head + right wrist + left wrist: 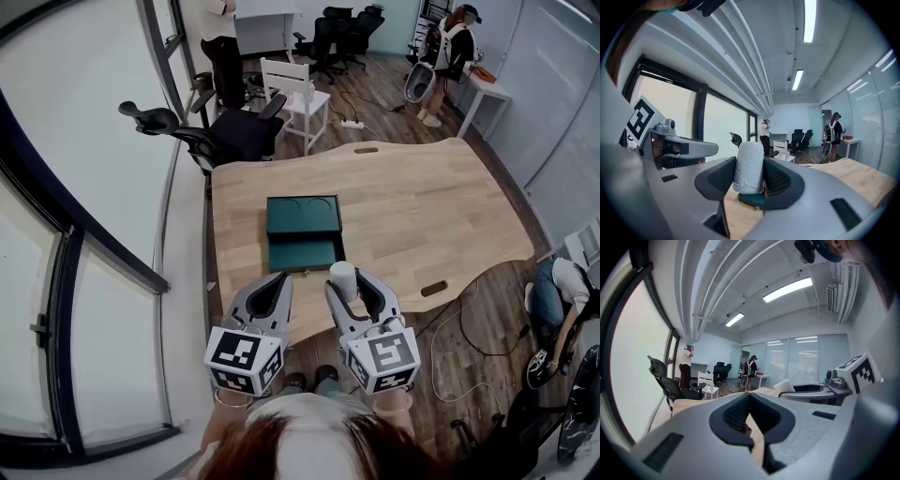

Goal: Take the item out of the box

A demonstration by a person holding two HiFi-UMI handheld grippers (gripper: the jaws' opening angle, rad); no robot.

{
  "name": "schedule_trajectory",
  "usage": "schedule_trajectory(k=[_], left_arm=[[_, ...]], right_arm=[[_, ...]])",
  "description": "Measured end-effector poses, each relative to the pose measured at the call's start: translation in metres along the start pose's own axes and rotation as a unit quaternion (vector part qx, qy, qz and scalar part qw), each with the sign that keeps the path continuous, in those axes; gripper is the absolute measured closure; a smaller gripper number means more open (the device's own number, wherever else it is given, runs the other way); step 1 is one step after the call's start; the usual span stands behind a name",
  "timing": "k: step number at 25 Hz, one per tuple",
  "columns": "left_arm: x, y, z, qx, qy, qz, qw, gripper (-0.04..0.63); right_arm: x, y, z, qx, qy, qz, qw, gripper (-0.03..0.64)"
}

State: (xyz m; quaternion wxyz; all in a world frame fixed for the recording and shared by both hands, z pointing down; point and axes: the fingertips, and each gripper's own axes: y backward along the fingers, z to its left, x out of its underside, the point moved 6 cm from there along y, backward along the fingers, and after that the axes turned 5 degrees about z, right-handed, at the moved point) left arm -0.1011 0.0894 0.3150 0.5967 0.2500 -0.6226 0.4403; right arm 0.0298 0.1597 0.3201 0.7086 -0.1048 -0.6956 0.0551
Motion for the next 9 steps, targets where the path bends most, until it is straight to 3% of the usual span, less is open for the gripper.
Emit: schedule_trajectory(k=[9], left_arm=[[0.0023,0.0021,0.0051,0.004,0.001,0.003,1.0000,0.588]], right_arm=[[0.0015,-0.0021,0.0049,0.004,0.000,0.004,1.000,0.420]])
